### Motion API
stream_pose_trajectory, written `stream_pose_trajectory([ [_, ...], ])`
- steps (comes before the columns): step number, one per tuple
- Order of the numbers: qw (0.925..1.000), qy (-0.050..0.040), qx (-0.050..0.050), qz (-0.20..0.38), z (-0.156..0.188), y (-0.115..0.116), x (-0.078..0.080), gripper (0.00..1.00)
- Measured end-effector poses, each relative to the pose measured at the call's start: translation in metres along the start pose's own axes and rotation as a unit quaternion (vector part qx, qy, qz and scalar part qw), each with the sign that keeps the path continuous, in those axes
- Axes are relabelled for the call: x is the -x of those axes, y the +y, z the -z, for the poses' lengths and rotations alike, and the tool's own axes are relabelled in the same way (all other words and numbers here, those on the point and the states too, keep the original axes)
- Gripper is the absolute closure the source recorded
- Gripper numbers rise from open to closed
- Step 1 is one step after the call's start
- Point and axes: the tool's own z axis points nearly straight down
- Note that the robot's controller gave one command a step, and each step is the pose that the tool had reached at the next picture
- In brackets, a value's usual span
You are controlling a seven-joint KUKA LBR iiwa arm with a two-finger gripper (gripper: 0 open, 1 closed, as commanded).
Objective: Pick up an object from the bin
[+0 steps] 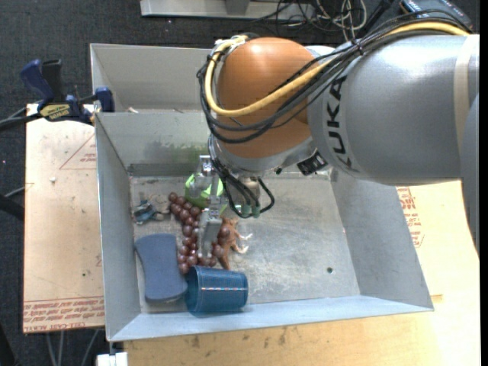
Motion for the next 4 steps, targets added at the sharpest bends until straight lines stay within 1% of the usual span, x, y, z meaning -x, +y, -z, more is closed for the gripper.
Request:
stream_pose_trajectory([
  [1, 1.0000, -0.0038, 0.001, -0.002, 0.004, -0.001, 0.002, 0.00],
  [2, 0.9998, -0.0079, 0.002, -0.016, -0.035, -0.021, 0.003, 0.00],
  [3, 1.0000, -0.0059, 0.001, -0.007, -0.096, -0.029, 0.004, 0.00],
  [4, 0.9998, -0.0197, 0.004, -0.006, -0.142, -0.024, 0.011, 0.00],
])
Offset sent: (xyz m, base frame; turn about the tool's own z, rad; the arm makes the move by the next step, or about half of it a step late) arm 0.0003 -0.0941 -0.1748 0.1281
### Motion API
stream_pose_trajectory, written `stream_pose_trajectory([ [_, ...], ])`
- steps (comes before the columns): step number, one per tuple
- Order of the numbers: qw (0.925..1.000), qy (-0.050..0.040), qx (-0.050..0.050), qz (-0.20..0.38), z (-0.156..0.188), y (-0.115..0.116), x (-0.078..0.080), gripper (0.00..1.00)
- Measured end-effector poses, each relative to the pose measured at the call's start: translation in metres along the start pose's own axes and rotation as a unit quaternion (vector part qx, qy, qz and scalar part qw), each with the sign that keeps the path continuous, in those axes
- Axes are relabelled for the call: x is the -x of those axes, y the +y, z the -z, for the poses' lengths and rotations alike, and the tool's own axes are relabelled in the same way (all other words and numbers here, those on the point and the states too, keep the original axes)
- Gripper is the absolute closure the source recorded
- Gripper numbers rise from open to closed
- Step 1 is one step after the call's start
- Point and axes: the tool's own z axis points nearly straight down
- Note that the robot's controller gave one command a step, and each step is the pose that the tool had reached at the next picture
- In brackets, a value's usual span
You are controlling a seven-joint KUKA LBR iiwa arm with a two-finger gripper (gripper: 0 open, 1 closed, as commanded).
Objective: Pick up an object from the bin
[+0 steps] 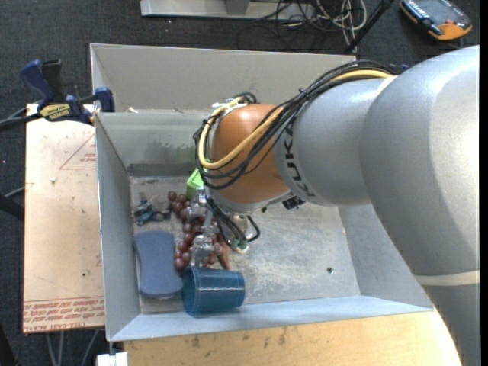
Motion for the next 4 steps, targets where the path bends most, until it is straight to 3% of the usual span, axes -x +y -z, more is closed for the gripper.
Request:
stream_pose_trajectory([
  [1, 0.9996, 0.0010, 0.003, -0.027, -0.022, -0.005, 0.011, 0.00],
  [2, 0.9997, -0.0051, 0.004, -0.025, -0.020, -0.004, 0.013, 1.00],
  [3, 0.9997, -0.0049, 0.004, -0.025, -0.020, -0.004, 0.013, 1.00],
  [4, 0.9999, 0.0155, -0.004, -0.006, 0.083, 0.012, 0.016, 1.00],
])
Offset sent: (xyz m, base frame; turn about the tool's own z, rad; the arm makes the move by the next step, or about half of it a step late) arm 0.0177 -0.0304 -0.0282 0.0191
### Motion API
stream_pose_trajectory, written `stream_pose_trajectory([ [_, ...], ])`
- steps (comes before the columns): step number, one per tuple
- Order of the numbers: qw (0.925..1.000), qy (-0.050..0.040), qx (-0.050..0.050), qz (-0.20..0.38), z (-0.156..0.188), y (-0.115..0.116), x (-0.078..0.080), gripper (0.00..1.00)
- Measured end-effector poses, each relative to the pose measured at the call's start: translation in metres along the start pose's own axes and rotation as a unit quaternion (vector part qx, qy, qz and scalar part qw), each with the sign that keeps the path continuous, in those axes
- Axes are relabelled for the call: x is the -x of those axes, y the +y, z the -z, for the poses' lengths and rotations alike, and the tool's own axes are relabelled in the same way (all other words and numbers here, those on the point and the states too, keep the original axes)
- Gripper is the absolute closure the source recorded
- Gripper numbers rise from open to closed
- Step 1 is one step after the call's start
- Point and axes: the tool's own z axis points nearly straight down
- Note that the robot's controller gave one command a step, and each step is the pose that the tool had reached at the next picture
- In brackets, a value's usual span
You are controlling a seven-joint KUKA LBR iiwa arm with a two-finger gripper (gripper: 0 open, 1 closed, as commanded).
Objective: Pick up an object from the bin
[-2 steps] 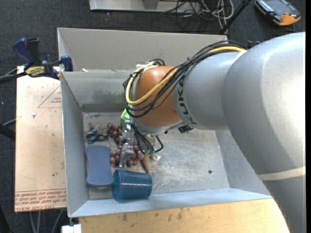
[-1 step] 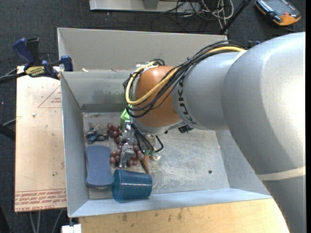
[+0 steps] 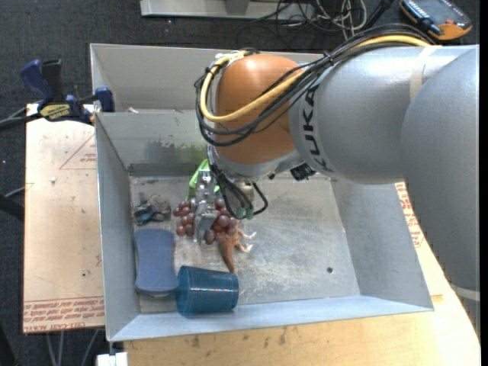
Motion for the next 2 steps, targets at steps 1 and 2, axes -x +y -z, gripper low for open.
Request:
stream_pose_trajectory([
  [1, 1.0000, 0.0002, 0.000, 0.000, 0.000, 0.000, 0.000, 1.00],
  [2, 1.0000, 0.0029, -0.001, 0.007, 0.045, 0.011, 0.024, 1.00],
])
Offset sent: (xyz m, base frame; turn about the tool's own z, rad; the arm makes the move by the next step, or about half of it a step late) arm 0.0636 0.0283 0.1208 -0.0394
